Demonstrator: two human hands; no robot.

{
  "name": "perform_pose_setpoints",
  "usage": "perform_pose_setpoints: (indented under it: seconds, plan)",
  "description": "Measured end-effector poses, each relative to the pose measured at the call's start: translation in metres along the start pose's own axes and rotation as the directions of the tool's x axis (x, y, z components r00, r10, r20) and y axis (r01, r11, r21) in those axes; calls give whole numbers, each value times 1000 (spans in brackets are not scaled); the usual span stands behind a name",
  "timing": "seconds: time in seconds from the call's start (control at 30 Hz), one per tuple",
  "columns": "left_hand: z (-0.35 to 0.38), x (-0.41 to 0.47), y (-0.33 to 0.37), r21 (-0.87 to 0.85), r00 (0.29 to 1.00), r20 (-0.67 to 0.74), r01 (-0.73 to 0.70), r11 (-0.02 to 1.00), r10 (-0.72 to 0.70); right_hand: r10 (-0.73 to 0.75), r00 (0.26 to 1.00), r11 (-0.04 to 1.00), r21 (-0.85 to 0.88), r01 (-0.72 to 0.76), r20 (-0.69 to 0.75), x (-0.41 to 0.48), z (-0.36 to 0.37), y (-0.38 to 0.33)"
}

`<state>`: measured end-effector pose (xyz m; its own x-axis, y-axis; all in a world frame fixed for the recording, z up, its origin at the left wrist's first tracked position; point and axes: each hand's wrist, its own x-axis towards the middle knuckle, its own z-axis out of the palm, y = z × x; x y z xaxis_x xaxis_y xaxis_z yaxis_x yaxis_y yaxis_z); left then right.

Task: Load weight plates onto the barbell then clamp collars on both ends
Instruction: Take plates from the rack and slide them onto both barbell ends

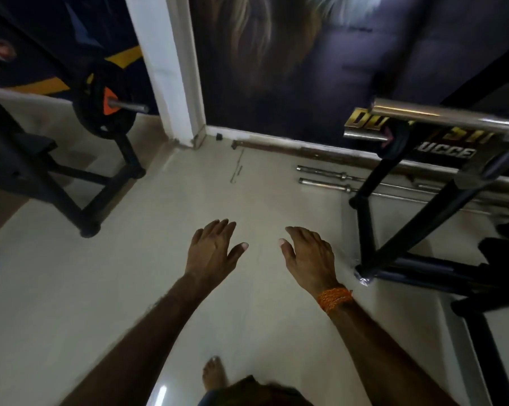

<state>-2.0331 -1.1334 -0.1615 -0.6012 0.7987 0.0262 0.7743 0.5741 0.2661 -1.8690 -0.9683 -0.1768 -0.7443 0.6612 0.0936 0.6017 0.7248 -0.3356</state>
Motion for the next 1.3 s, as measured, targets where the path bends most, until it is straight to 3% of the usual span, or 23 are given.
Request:
perform_pose_setpoints:
  seconds: [0.27, 0.47, 0.73, 0.97, 1.07, 1.3]
  plan:
    - [-11, 195, -43, -11, 980, 82, -181, 983, 181, 204, 977, 979, 34, -202, -64, 156, 28, -5]
    - [-2, 350, -69, -22, 973, 113, -202, 979, 204, 257, 966, 965, 58, -255, -37, 302, 62, 16]
    - [8, 544, -52, -49, 935, 133, -324, 945, 328, 355, 928, 935, 41, -353, -112, 461, 56, 60]
    - [53, 720, -11, -124, 800, 228, -542, 831, 555, 582, 798, 811, 38, -584, -154, 562, 61, 111]
    - [66, 783, 7, -216, 705, 224, -638, 739, 673, 676, 718, 733, 60, -677, -164, 598, 59, 121]
    - [91, 913, 85, -195, 508, 264, -805, 561, 820, 823, 527, 553, 82, -829, -212, 664, 40, 169]
